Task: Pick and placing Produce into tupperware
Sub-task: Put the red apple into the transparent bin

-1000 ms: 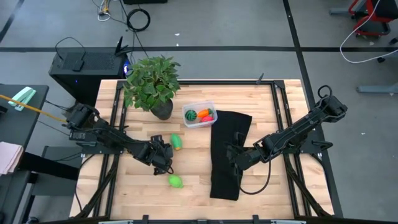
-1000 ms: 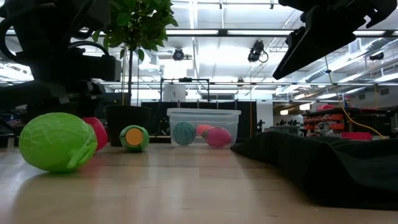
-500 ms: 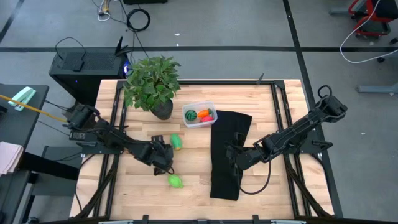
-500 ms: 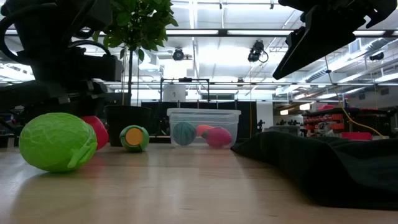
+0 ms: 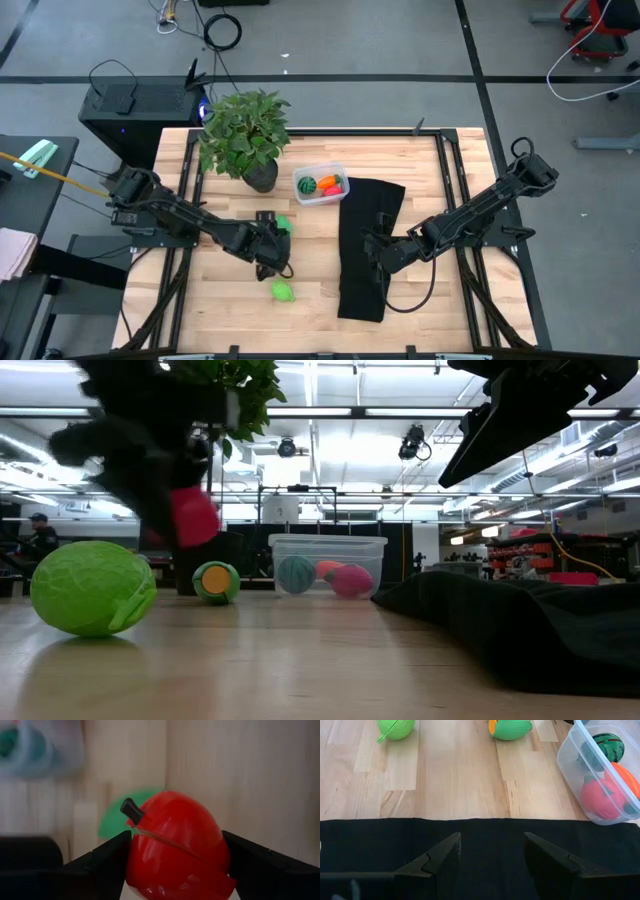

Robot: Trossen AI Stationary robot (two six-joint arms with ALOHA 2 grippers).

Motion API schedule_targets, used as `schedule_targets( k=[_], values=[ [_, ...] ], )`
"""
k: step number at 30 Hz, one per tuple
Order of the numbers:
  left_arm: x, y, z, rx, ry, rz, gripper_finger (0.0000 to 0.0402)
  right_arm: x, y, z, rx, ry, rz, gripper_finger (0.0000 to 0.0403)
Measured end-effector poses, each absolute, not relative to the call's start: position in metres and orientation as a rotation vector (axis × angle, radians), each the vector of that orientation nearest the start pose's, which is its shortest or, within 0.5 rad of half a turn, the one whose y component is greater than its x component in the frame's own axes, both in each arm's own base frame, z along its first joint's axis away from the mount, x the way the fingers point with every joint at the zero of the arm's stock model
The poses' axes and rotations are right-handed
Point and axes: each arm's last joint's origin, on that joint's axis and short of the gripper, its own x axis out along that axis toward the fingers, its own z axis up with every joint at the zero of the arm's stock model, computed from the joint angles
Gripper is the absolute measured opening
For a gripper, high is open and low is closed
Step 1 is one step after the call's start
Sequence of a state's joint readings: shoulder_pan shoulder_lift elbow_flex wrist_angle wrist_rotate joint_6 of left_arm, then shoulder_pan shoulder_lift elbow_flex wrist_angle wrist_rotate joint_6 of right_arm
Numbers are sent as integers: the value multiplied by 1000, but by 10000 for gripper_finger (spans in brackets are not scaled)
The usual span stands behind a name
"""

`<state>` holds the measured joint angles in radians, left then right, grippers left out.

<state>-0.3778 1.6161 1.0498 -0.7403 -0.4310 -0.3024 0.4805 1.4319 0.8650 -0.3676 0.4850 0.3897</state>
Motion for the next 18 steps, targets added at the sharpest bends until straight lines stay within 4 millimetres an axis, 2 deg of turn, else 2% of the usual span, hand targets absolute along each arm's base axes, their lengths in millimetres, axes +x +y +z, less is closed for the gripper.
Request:
schedule_targets(
  k=[12,18],
  values=[
    [320,-80,240,276,940,187,299,253,116,209,-66,804,-163,220],
    [334,-70,253,308,809,245,298,253,116,209,-66,805,-163,220]
  ],
)
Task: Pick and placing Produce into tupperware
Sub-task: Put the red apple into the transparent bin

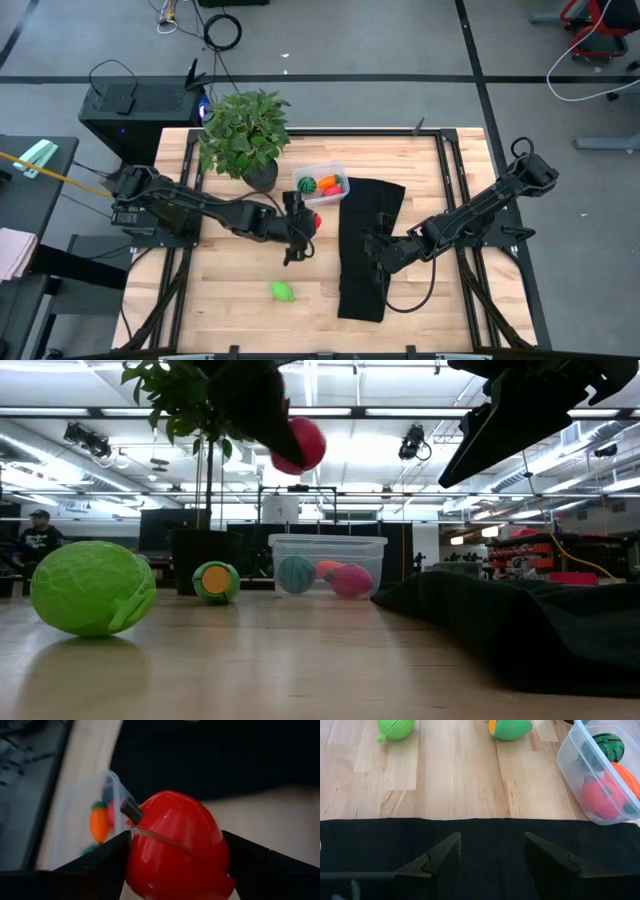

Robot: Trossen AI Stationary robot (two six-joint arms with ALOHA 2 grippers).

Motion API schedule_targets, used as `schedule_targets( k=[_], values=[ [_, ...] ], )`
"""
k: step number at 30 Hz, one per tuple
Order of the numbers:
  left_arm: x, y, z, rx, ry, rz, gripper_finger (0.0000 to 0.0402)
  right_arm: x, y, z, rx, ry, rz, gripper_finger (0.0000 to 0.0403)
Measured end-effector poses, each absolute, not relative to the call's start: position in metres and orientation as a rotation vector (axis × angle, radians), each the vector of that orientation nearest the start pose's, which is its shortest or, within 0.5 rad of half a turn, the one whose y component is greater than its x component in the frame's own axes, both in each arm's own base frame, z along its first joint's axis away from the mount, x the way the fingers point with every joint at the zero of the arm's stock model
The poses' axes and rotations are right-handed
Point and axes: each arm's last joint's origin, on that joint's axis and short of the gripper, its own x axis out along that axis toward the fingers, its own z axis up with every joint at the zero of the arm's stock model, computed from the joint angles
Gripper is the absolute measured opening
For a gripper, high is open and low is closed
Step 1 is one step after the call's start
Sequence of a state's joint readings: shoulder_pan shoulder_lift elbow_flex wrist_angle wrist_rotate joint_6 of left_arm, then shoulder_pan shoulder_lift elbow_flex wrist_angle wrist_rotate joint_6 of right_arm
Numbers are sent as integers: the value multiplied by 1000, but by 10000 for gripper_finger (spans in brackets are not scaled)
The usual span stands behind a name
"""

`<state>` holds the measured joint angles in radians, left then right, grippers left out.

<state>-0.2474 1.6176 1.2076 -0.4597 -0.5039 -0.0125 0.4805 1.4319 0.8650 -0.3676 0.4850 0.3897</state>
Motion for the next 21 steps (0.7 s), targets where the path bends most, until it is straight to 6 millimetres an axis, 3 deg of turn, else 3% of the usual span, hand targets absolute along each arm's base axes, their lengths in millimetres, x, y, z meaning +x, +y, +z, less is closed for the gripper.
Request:
schedule_targets(
  k=[9,15,21],
  values=[
    [354,-61,255,349,680,301,298,253,116,209,-66,805,-163,220],
    [371,-65,227,461,715,267,298,253,116,209,-66,804,-163,220],
    [381,-62,211,531,718,381,298,253,116,209,-66,805,-164,220]
  ],
)
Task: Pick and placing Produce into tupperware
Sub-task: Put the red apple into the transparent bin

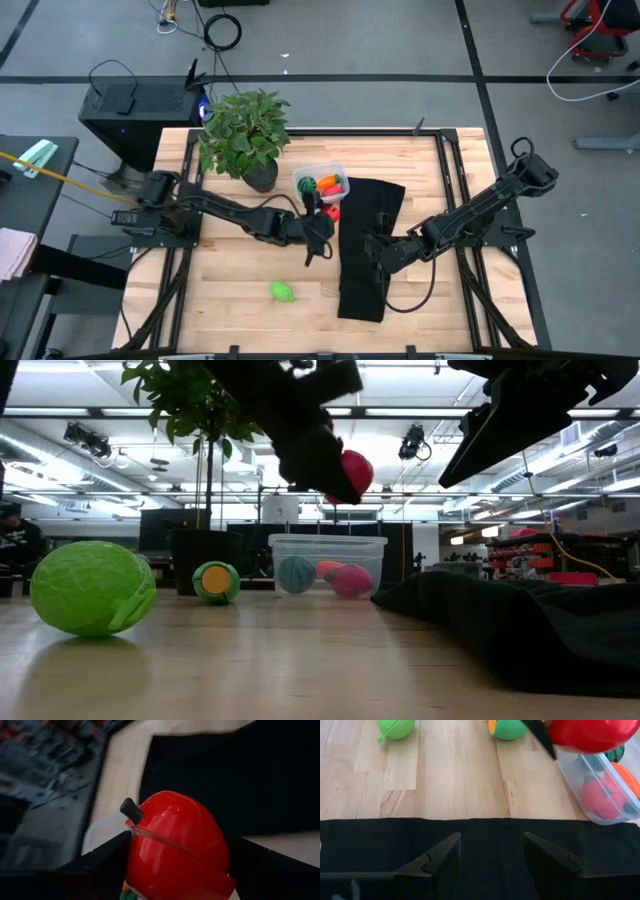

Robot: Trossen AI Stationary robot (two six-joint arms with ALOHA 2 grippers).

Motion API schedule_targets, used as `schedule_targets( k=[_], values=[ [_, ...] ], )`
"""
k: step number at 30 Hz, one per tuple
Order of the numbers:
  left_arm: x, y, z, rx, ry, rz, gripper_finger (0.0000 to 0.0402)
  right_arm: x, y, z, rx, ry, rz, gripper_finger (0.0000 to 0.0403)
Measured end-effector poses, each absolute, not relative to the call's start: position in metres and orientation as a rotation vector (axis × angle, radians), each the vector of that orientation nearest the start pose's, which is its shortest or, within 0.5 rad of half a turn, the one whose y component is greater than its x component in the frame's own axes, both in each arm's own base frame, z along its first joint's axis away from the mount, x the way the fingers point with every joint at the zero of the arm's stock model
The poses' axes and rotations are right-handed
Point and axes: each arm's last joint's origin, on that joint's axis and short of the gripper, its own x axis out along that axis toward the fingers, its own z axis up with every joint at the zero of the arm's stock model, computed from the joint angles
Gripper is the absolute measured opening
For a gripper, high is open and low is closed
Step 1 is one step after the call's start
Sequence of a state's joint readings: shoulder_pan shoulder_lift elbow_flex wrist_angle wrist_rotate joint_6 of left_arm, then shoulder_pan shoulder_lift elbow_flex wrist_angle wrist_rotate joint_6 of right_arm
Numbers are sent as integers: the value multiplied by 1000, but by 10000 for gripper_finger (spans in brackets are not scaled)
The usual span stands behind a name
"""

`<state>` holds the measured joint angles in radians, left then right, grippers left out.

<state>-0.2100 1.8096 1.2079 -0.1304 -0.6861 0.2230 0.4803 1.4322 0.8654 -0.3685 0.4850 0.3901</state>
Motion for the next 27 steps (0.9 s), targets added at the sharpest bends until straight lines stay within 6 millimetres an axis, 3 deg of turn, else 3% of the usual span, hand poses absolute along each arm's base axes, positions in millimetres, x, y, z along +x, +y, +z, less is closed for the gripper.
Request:
schedule_targets(
  k=[6,15,27],
  values=[
    [391,-62,207,589,701,554,298,253,116,209,-66,804,-164,220],
    [413,-52,218,574,659,688,298,253,117,209,-64,801,-163,220],
    [415,-30,213,459,635,832,298,253,117,209,-64,802,-163,220]
  ],
)
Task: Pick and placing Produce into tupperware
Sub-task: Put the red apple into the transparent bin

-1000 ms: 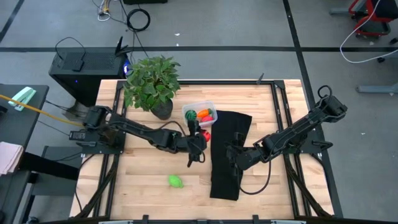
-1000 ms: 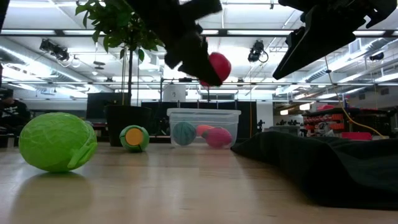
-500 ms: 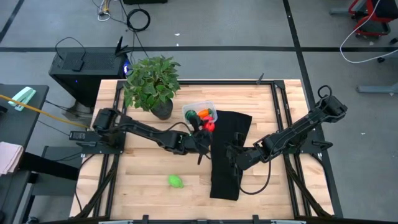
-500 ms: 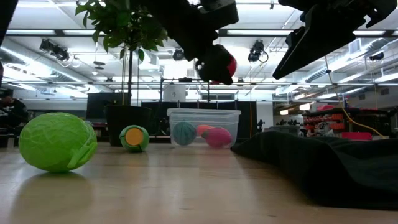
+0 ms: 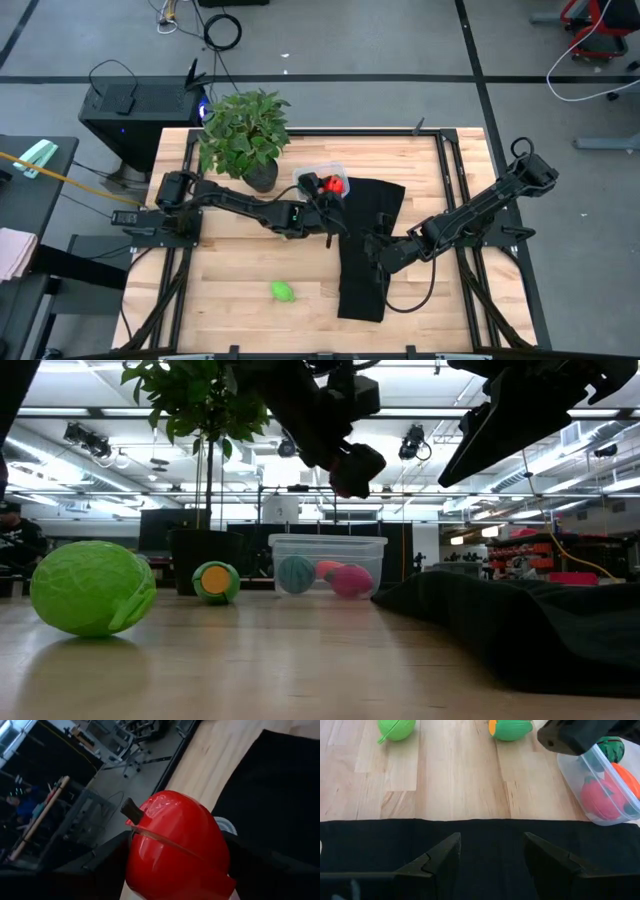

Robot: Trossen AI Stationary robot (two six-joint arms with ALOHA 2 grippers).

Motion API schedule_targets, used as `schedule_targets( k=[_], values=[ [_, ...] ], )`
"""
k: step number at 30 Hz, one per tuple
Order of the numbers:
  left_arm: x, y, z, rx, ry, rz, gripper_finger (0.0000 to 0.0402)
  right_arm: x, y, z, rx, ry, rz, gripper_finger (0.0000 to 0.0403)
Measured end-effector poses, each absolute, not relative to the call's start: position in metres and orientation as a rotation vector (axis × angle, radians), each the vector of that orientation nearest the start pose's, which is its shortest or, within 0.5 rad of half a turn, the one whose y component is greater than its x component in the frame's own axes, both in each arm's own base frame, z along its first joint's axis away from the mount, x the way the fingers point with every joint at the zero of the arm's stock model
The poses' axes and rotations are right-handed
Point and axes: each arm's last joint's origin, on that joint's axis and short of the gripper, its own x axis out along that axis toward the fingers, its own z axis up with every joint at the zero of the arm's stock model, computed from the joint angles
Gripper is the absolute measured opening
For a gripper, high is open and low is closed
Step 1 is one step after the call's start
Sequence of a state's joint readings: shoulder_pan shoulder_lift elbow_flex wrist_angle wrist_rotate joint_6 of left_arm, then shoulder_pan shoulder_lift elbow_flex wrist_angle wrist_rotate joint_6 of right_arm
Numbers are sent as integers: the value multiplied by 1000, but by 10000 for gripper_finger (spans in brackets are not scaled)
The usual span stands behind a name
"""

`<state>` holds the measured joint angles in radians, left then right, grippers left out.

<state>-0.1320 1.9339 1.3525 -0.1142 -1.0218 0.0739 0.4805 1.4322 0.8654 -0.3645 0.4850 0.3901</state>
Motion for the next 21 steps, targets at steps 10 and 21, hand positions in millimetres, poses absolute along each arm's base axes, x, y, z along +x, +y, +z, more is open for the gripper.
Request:
schedule_targets(
  k=[10,21],
  values=[
    [423,-23,185,436,641,926,297,253,117,209,-60,799,-163,220],
    [422,-8,182,293,575,1025,297,253,117,209,-59,798,-164,220]
  ],
)
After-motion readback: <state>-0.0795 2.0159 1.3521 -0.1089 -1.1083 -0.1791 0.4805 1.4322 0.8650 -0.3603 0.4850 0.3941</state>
